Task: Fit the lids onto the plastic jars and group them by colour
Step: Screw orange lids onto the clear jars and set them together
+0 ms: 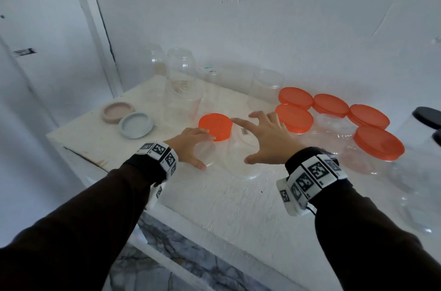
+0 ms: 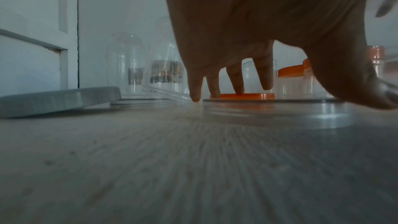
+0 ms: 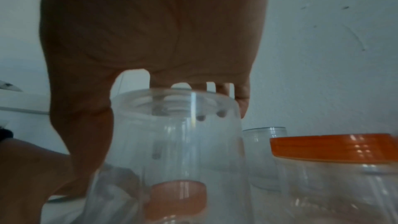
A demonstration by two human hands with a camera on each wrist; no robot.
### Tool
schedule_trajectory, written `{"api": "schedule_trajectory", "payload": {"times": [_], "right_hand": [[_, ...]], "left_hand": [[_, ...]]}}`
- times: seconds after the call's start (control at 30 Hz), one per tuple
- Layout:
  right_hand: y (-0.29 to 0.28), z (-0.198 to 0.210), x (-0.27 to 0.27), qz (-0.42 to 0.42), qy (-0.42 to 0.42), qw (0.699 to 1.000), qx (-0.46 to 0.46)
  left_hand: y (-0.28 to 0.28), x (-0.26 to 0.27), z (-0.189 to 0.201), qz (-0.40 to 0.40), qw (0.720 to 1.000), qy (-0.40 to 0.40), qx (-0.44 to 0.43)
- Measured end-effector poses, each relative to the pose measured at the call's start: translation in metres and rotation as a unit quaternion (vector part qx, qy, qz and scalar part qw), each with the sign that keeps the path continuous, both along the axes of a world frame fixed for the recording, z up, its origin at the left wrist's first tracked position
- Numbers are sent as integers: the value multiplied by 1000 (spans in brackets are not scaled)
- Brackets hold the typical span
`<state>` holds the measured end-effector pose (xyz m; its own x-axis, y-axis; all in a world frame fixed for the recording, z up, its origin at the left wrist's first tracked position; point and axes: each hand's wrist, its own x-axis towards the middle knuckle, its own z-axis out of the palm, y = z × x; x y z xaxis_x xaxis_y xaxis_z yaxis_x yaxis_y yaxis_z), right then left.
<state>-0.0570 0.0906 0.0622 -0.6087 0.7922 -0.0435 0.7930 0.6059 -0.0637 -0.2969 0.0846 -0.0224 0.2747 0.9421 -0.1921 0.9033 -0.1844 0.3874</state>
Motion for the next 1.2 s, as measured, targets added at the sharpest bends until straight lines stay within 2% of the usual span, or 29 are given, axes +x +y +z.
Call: {"api": "schedule_trajectory", "payload": {"times": [0.2,0.5,0.67,0.83,0.97,1.2], "right_hand": [[-2,3,6,-23,56,998,8],[-9,-12,21,-50,198,979,21],[-18,-20,32,-70,296,953,15],[-26,-25,38,-139,385,912,2],[-28,-30,45,-173,379,909,-23],[-32,-45,55,-183,325,925,-68]], "left_hand": [[2,-2,-2,-19,999,32,-27],[0,1,1,-20,999,42,17],[-1,2,3,-13,997,41,62],[-3,6,8,8,998,3,66],[-6,7,11,16,997,-24,72],[-12,10,19,36,990,-113,81]]}}
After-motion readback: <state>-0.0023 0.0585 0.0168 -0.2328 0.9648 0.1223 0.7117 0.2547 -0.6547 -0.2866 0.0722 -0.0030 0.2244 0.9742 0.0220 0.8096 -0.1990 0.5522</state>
